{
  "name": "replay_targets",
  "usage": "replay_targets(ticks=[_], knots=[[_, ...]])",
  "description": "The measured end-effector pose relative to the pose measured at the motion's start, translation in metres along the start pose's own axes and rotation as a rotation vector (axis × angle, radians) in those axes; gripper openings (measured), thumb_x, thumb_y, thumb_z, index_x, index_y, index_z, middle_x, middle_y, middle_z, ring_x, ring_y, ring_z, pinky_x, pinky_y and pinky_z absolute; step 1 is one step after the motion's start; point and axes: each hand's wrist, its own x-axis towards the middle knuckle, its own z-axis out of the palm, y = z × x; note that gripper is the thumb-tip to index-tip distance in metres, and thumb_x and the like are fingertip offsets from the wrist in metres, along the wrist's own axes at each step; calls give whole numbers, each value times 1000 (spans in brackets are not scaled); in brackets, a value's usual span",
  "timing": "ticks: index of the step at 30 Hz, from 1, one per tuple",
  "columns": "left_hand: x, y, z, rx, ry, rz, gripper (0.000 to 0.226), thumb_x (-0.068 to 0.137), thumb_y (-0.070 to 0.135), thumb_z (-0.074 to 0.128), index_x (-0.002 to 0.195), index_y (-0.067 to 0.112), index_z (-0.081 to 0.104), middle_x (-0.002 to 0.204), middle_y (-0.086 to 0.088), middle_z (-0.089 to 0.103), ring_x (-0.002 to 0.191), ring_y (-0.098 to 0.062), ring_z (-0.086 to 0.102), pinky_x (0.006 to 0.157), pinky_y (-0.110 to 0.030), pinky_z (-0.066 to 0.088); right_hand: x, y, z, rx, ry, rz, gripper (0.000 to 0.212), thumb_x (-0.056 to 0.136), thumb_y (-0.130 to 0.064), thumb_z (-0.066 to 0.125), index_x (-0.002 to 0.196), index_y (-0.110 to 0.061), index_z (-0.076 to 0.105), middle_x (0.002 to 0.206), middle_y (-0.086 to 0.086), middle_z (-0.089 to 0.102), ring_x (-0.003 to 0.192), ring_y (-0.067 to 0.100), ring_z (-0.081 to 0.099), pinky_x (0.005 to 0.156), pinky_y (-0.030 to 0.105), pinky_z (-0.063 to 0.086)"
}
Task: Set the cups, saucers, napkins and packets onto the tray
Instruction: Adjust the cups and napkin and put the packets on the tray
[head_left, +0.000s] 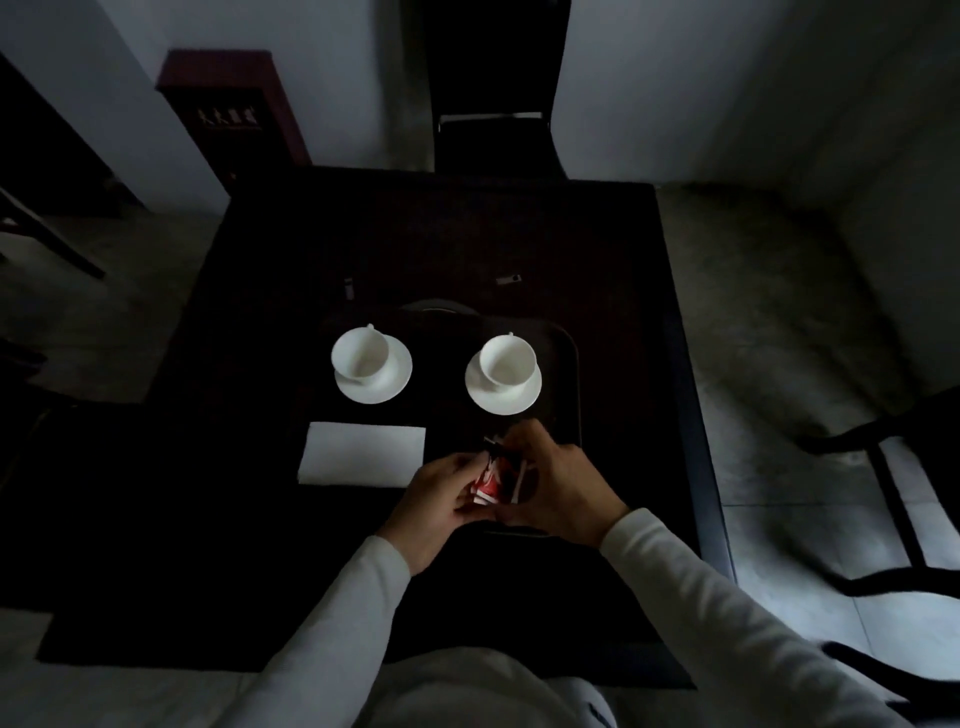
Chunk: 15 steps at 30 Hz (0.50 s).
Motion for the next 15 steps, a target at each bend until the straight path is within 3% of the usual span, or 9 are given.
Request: replay_targets(ticks=[5, 9, 11, 13, 15], knots=[[-11, -3, -4, -249, -146, -131, 52, 87, 32, 67, 133, 12, 55, 130, -23, 62, 115, -35, 62, 101, -52, 51, -2, -6, -9, 38, -28, -39, 70, 57, -58, 88, 107, -26, 51, 98, -8, 72, 83, 9, 69, 77, 31, 56], [-11, -6, 0, -299, -199, -111, 41, 90, 30, 66, 127, 13, 60, 127, -15, 67, 112, -30, 69, 85, -46, 58, -4, -5, -11, 95, -66, -112, 73, 61, -53, 90, 119, -22, 57, 103, -6, 74, 89, 8, 72, 80, 32, 58], [-8, -6, 3, -298, -202, -95, 47, 92, 29, 64, 134, 10, 56, 131, -15, 65, 116, -29, 67, 86, -45, 58, -4, -3, -13, 134, -66, -130, 78, 62, -49, 90, 128, -25, 58, 116, -10, 72, 99, 1, 70, 86, 26, 58], [-5, -8, 7, -294, -182, -85, 55, 91, 29, 64, 140, 9, 49, 133, -15, 63, 117, -30, 64, 92, -48, 57, -3, 1, -17, 158, -55, -120, 73, 61, -47, 91, 125, -27, 62, 119, -13, 70, 101, -1, 69, 89, 24, 57], [-2, -10, 12, -317, -170, -79, 56, 90, 29, 64, 141, 10, 50, 133, -16, 63, 117, -31, 65, 91, -49, 57, -2, 7, -22, 162, -53, -77, 61, 60, -48, 92, 111, -30, 64, 104, -13, 73, 93, -1, 71, 84, 27, 58]])
